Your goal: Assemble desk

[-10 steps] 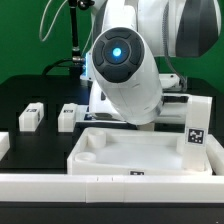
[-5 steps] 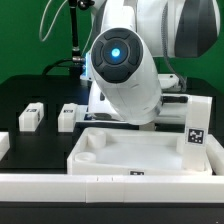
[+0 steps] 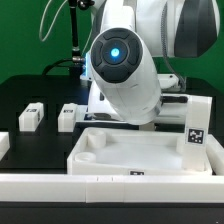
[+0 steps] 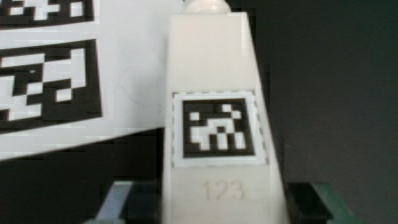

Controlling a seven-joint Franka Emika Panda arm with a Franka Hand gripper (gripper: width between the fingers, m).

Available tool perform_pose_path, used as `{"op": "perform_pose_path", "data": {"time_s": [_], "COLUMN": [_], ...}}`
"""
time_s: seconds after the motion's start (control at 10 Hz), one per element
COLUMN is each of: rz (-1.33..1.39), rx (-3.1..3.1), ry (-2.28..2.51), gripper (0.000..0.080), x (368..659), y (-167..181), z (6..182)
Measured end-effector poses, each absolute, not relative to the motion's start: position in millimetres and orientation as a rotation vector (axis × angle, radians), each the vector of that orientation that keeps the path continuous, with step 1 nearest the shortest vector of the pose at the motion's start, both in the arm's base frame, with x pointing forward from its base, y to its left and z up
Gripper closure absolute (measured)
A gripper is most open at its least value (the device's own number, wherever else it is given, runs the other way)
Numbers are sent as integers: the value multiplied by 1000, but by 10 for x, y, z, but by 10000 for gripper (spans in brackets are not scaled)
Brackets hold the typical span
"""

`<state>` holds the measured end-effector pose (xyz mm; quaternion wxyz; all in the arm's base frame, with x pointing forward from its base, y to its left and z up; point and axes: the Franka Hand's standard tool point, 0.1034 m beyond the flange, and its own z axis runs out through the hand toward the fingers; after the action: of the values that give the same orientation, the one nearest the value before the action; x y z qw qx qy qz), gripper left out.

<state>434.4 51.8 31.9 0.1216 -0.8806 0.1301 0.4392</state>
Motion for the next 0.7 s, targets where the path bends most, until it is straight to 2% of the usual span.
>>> {"op": "perform_pose_path", "data": {"time_s": [0.3,0.5,0.7], "rz": [1212,1002,813], "rx": [-2534,-2630,-2716], "ry": [530,568,588], "gripper": [511,511,511], "x": [4622,4826,4797], "y": [364,289,323], "z": [736,721,729]}}
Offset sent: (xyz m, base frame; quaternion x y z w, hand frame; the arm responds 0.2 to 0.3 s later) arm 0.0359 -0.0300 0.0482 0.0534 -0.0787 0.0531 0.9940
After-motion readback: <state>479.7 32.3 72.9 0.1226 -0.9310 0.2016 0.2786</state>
